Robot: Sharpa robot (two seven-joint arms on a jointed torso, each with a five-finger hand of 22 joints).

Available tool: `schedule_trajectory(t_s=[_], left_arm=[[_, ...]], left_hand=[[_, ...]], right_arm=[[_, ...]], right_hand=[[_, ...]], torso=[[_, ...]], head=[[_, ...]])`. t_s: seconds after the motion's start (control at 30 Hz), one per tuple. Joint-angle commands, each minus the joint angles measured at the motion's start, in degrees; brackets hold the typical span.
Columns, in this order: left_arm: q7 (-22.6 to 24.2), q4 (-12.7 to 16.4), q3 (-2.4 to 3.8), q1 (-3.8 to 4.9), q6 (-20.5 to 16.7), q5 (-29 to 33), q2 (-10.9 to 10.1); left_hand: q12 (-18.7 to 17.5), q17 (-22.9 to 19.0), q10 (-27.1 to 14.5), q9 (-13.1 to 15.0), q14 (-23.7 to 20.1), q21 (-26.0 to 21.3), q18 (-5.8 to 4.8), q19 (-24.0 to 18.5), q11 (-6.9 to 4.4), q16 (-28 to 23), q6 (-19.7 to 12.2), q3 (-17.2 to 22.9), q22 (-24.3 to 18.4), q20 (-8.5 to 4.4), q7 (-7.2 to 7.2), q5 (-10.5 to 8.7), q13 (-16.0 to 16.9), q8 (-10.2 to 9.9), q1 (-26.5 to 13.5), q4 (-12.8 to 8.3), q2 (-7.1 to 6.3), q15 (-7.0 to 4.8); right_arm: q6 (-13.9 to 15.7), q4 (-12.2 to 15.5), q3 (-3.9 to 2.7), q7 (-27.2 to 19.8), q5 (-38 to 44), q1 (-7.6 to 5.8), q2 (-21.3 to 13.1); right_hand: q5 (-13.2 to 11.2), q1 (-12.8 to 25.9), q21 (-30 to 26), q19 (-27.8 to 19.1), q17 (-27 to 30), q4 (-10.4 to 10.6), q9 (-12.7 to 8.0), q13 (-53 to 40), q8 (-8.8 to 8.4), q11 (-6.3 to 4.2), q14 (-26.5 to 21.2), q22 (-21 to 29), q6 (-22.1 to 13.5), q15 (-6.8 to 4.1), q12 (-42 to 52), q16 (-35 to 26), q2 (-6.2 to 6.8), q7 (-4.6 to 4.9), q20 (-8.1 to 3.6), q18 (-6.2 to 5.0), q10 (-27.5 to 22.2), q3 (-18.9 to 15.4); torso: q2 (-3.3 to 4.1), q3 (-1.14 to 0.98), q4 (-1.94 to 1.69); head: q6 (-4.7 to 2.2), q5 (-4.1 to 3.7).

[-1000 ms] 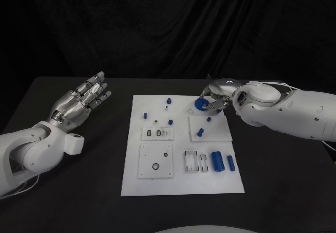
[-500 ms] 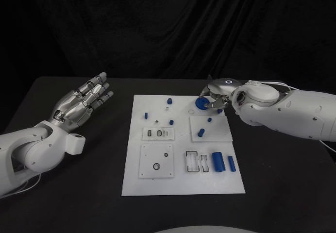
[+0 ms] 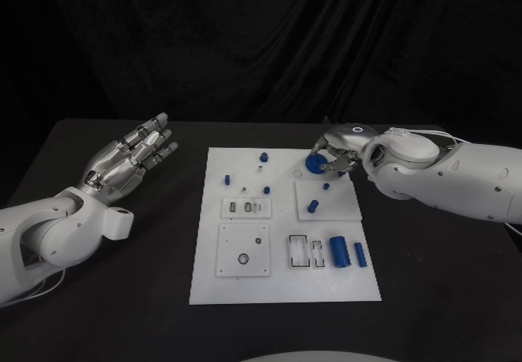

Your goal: Assemble the parts on the task board

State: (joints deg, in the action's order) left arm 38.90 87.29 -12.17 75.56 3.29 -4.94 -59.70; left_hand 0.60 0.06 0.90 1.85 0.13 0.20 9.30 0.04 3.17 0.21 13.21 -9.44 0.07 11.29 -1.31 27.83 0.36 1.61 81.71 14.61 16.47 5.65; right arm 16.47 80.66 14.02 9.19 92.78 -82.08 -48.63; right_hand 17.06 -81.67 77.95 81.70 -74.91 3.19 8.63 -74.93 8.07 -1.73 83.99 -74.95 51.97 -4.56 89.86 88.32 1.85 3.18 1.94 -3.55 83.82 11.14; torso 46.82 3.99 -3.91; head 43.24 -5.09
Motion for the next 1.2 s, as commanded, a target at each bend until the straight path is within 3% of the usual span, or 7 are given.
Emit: schedule_trajectory(t_s=[0.03, 0.27, 0.47, 0.67, 1.07, 1.2], left_arm=[[10.5, 0.0, 0.06, -0.09, 0.8, 0.3, 0.0], [10.3, -0.1, 0.06, -0.09, 0.8, 0.3, 0.2], [10.2, -0.1, 0.06, -0.09, 0.7, 0.3, 0.6], [10.1, -0.1, 0.06, -0.09, 0.6, 0.3, 0.7], [9.9, -0.3, 0.06, -0.09, 0.8, 0.3, 1.2], [9.9, -0.4, 0.06, -0.09, 0.8, 0.3, 1.2]], left_hand=[[0.0, -0.1, 0.0, 0.1, -0.1, -0.2, 0.32, 0.0, 0.17, -0.2, -0.1, 0.2, -0.1, 0.29, 0.41, 0.32, 0.0, 0.3, 0.7, 0.0, -0.03, 0.43], [0.0, -0.1, 0.1, 0.1, -0.1, -0.2, 0.33, 0.0, 0.23, -0.2, -0.1, 0.2, -0.1, 0.37, 0.45, 0.39, 0.1, 0.3, 0.7, -0.1, -0.05, 0.52], [0.0, -0.1, 0.2, 0.1, -0.1, -0.2, 0.31, 0.0, 0.33, -0.2, 0.0, 0.4, -0.1, 0.5, 0.46, 0.53, 0.1, 0.3, 0.9, -0.3, -0.07, 0.72], [0.0, -0.1, 0.2, 0.1, -0.1, -0.2, 0.29, 0.0, 0.35, -0.2, 0.0, 0.4, -0.1, 0.55, 0.46, 0.57, 0.1, 0.3, 1.0, -0.5, -0.09, 0.78], [0.1, -0.1, 0.2, 0.1, -0.1, -0.2, 0.26, 0.0, 0.36, -0.2, 0.2, 0.5, -0.1, 0.63, 0.46, 0.62, 0.1, 0.3, 1.1, -0.7, -0.15, 0.89], [0.1, -0.1, 0.2, 0.1, -0.1, -0.2, 0.26, 0.0, 0.36, -0.2, 0.2, 0.5, -0.1, 0.63, 0.46, 0.62, 0.1, 0.3, 1.1, -0.7, -0.15, 0.89]], right_arm=[[2.0, 2.1, 0.13, -0.6, 0.3, -0.51, -0.3], [2.9, 6.2, 0.12, -1.0, 0.3, -2.4, 0.5], [2.4, 7.1, 0.12, -1.2, 0.3, -2.82, 3.4], [1.2, 5.5, 0.12, -1.6, 0.3, -2.75, 7.0], [0.5, -0.2, 0.11, -2.8, 0.3, -1.55, 12.6], [0.2, -1.1, 0.11, -3.0, 0.3, -1.39, 13.6]], right_hand=[[-0.2, 0.7, 0.3, 0.4, -13.3, 0.0, 16.0, -15.1, 11.43, 0.05, 5.2, -8.8, -0.6, -0.12, 0.1, 0.1, -0.36, -0.34, -0.08, 0.39, 6.2, -0.3], [-1.3, 1.6, 0.6, 0.7, -13.6, 0.5, 17.3, -15.1, 12.42, 0.04, 5.3, -9.1, -1.6, -0.1, 0.1, 0.3, -0.36, -0.39, -0.05, 0.46, 6.2, -0.6], [-1.4, 1.8, 0.6, 0.8, -13.6, 0.6, 17.4, -15.1, 12.52, 0.03, 5.3, -9.2, -1.7, -0.11, 0.1, 0.4, -0.39, -0.38, -0.05, 0.48, 6.2, -0.6], [-1.4, 1.8, 0.5, 0.7, -13.5, 0.6, 17.4, -15.1, 12.53, 0.03, 5.3, -9.1, -1.7, -0.11, 0.1, 0.3, -0.39, -0.38, -0.05, 0.45, 6.2, -0.6], [-1.7, 1.9, -0.1, 0.4, -13.1, 0.7, 17.5, -15.1, 12.37, 0.06, 5.1, -8.9, -2.4, -0.07, 0.1, -0.1, -0.35, -0.34, -0.03, 0.31, 6.2, -0.6], [-1.7, 1.9, -0.5, 0.1, -12.9, 0.7, 17.1, -15.1, 11.38, 0.19, 5.0, -8.8, -4.1, 0.04, 0.1, -0.3, -0.27, -0.22, 0.07, 0.23, 6.2, -0.3]], torso=[[0.02, 0.11, 0.02], [0.04, 0.16, -0.15], [0.17, 0.06, -0.25], [0.07, 0.06, -0.07], [0.13, 0.02, -0.1], [0.08, 0.0, -0.05]], head=[[0.03, 0.08], [0.31, -0.1], [0.43, 0.13], [0.56, -0.01], [0.78, -0.09], [1.0, -0.1]])
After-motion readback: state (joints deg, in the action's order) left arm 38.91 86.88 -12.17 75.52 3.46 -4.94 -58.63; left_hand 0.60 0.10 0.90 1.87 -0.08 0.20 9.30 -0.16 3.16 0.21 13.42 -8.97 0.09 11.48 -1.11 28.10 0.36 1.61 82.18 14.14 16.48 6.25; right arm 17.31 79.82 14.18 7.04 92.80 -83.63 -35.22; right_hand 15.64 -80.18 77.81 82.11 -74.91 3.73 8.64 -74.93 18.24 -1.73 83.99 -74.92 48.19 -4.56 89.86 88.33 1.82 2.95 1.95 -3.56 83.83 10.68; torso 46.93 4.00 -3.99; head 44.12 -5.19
